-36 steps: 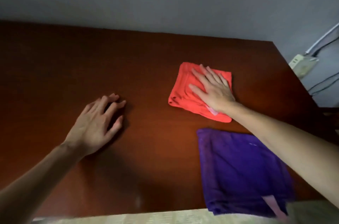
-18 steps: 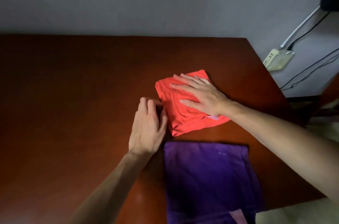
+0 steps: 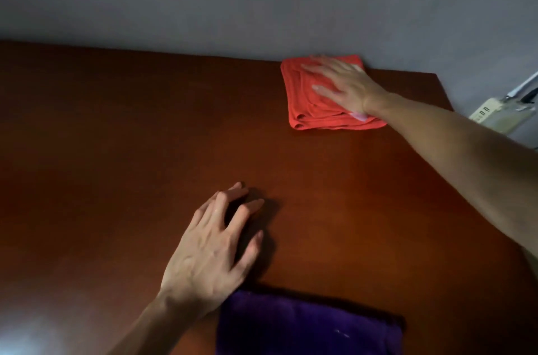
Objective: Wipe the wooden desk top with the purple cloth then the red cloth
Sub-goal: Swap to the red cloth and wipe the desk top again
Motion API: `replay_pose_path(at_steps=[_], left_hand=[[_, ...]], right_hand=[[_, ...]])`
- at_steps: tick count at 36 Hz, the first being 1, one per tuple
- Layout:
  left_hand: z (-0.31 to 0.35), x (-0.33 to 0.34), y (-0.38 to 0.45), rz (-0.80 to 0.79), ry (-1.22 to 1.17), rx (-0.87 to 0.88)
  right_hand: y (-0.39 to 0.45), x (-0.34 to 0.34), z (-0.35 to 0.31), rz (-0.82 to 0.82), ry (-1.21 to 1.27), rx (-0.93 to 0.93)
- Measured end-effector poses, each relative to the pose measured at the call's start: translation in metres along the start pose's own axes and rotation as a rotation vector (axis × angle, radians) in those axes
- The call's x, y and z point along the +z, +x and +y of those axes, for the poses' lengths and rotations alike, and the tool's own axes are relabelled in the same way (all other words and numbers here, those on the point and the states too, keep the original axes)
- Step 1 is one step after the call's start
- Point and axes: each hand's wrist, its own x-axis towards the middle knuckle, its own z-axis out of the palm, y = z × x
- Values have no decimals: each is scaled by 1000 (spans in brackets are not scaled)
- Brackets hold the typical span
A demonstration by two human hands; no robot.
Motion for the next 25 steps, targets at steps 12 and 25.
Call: replay_pose_path(at_steps=[12,25], left_hand=[[3,-4,0,0,30,-39],[20,-10,1,45,-13,-100]], right_hand=[[-43,18,-31,180,34,463],[-252,38,-106,167,18,350]])
